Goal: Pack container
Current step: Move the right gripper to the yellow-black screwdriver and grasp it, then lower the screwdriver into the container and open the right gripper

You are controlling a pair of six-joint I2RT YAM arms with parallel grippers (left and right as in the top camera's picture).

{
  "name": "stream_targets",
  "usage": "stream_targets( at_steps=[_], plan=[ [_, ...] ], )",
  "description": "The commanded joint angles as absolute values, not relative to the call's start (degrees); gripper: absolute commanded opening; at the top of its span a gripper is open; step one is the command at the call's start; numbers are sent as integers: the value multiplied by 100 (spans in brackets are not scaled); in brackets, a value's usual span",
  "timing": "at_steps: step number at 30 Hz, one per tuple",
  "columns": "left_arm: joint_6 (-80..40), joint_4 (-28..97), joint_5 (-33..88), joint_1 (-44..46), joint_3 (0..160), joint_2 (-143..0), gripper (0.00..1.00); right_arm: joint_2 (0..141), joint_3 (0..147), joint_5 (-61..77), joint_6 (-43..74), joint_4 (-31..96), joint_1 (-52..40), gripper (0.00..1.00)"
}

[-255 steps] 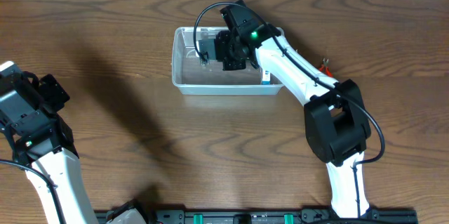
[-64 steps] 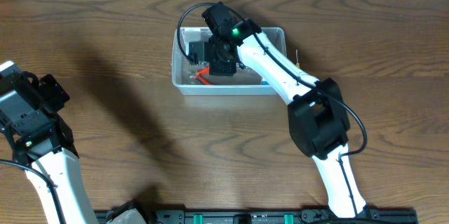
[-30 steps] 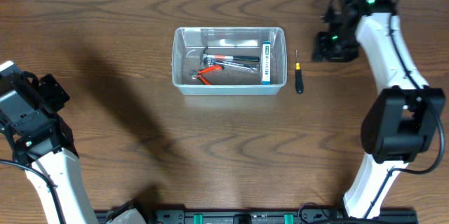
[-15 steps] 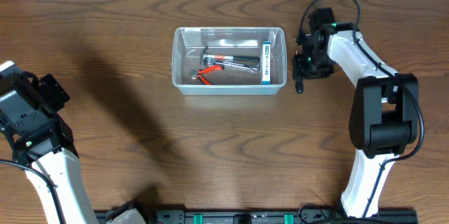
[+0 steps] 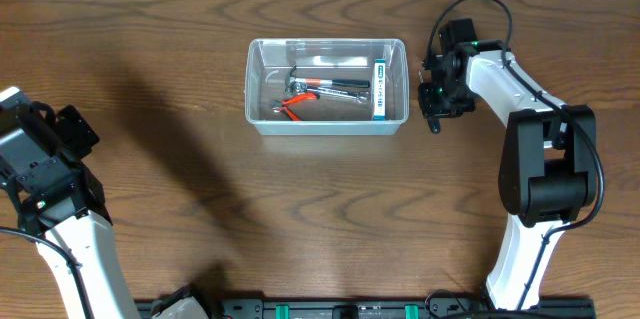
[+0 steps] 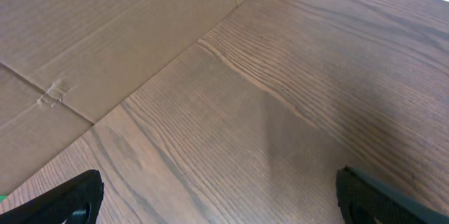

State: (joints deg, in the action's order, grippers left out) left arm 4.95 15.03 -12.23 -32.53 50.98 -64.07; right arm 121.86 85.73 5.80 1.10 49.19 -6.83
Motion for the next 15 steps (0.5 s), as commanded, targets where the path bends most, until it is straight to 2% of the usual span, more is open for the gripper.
stream_targets(
  at_steps=[1, 3, 7, 11, 15],
  plan=[
    [574, 1500, -1269, -3282, 5199, -6436, 98, 12256, 8418, 617, 165, 4923, -757, 18],
    [574, 1500, -1269, -3282, 5199, -6436, 98, 12256, 8418, 600, 167, 4923, -757, 15],
    [574, 1500, -1269, -3282, 5199, -6436, 98, 12254, 8418, 596, 165, 4897, -757, 1],
    [574, 1500, -1269, -3282, 5199, -6436, 98, 12206, 8626, -5, 51, 4974, -655, 1],
    [574, 1500, -1269, -3282, 5199, -6436, 98, 11902, 9428, 108, -161, 5542, -440, 1]
  ],
)
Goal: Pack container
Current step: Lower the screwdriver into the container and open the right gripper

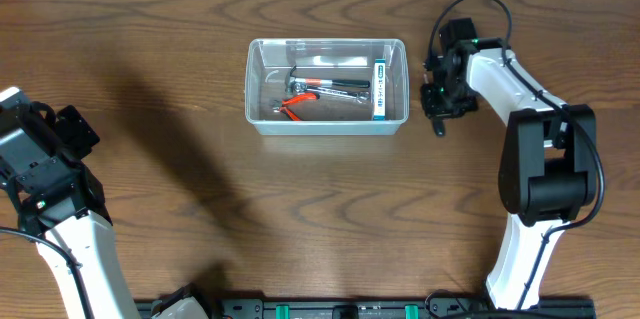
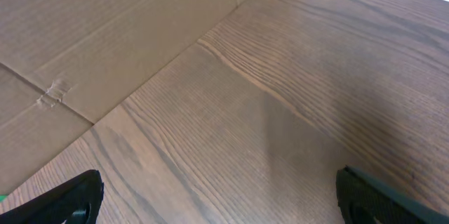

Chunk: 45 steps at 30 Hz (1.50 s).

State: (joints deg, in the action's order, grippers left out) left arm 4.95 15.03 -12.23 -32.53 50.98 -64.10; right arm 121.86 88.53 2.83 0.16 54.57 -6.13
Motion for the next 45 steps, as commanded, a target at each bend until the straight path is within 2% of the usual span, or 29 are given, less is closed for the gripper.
stream_targets(
  at_steps=[1, 5, 10, 16, 20, 28, 40, 45],
  plan=[
    [576, 1500, -1269, -3282, 5199, -6436, 98, 11784, 9701, 276, -163, 5675, -410, 1],
    [574, 1500, -1269, -3282, 5199, -6436, 98, 11325, 10586, 1234, -521, 5835, -526, 1],
    [574, 1500, -1269, -3282, 5199, -6436, 98, 10801, 11093, 2211, -1535, 5697, -1350, 1],
    [574, 1500, -1269, -3282, 5199, -6436, 98, 10822, 11041, 1754, -3721, 5787, -2851, 1],
    [574, 1500, -1269, -3282, 5199, -6436, 98, 11187, 10986, 913, -4816, 5808, -3378, 1],
    [574, 1500, -1269, -3282, 5199, -6436, 98, 12134, 10986, 851, -5780, 5813, -3251, 1],
    [574, 1500, -1269, -3282, 5199, -6436, 98, 12877, 10984, 1483, -6090, 6403, -2982, 1],
    [574, 1500, -1269, -3282, 5199, -6436, 98, 13152, 10982, 1466, -6090, 6257, -2969, 2]
  ],
)
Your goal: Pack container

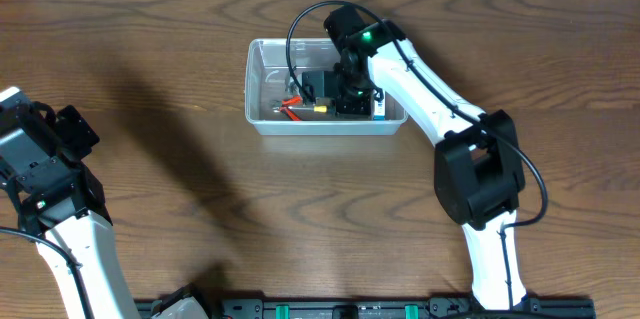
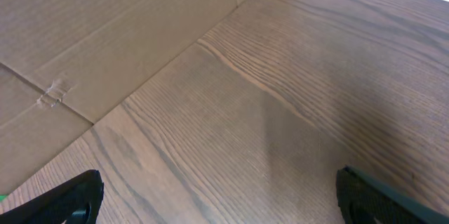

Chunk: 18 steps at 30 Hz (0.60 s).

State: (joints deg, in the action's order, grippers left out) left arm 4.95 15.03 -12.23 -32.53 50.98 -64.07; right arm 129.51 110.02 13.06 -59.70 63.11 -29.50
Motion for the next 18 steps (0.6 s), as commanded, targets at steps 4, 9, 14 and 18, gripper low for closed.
stream_targets(
  at_steps=[4, 9, 14, 18],
  plan=[
    [574, 1500, -1269, -3282, 5199, -6436, 98, 13225, 10982, 1385, -6062, 6160, -2954, 15],
    [574, 1500, -1269, -3282, 5199, -6436, 98, 13166, 10995, 869, -5618, 6051, -2954, 39],
    [574, 1500, -1269, -3282, 5199, -6436, 98, 12807, 11150, 532, -5190, 6169, -2965, 44],
    [574, 1500, -1269, -3282, 5199, -6436, 98, 12143, 11474, 410, -4694, 6283, -2958, 66]
  ],
)
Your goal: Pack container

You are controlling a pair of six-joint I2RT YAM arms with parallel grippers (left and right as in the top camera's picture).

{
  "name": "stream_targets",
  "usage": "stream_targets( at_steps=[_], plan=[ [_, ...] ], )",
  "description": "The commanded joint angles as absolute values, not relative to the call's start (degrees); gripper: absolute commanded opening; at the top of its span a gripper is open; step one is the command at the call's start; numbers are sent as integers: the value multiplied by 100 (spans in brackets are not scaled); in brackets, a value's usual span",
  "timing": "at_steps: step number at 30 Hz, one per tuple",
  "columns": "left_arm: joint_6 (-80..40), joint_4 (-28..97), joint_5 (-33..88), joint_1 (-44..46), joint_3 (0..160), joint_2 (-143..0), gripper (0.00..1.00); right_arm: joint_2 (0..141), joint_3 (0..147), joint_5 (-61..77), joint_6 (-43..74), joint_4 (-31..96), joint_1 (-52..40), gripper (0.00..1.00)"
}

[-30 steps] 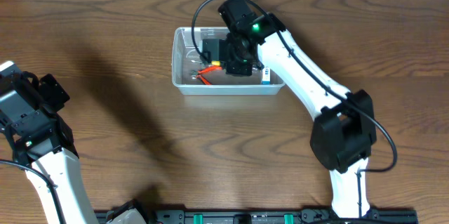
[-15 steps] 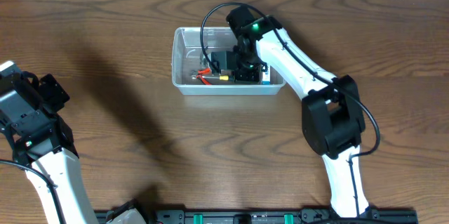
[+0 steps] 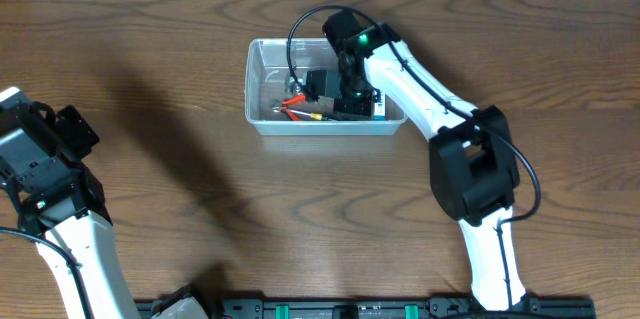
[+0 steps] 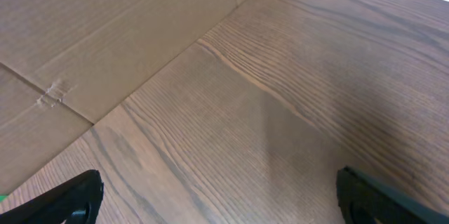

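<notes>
The clear plastic container stands at the table's back middle. In it lie red-handled pliers, a small yellow-tipped item and a blue-and-white box against its right wall. My right gripper reaches down into the container over these tools; its own body hides its jaws. My left gripper is far off at the table's left side, open over bare wood, with its fingertips spread wide and nothing between them.
A cardboard wall rises along the table's left edge beside my left arm. The right arm's cable loops over the container's back rim.
My right gripper has shifted a little lower and to the left inside the container, and the yellow-tipped item sits slightly lower. The left arm has not moved.
My right gripper first hung outside the container, just off its right wall, and stayed there at the following moment. Later it was inside the container above the tools, where it remains. My left gripper stayed open over bare wood throughout.
</notes>
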State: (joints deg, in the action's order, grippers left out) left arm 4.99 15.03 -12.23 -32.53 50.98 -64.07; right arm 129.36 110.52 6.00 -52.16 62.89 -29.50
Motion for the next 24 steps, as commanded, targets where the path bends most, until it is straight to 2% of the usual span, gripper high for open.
stream_targets(
  at_steps=[1, 5, 8, 10, 15, 19, 22, 24],
  plan=[
    [574, 1500, -1269, -3282, 5199, -6436, 98, 11883, 11598, 244, -4416, 6276, -2928, 69],
    [574, 1500, -1269, -3282, 5199, -6436, 98, 10982, 11963, -252, -3763, 6241, -2637, 76],
    [574, 1500, -1269, -3282, 5199, -6436, 98, 10226, 12018, -298, -3210, 6136, -2027, 87],
    [574, 1500, -1269, -3282, 5199, -6436, 98, 9894, 12018, -290, -2659, 6108, -1505, 91],
    [574, 1500, -1269, -3282, 5199, -6436, 98, 9566, 12018, 207, -1236, 6401, 121, 90],
    [574, 1500, -1269, -3282, 5199, -6436, 98, 9679, 11948, 548, -604, 6761, 1236, 86],
    [574, 1500, -1269, -3282, 5199, -6436, 98, 9817, 11902, 565, -248, 6978, 1763, 99],
    [574, 1500, -1269, -3282, 5199, -6436, 98, 9880, 11902, 633, -215, 7067, 1933, 99]
  ],
)
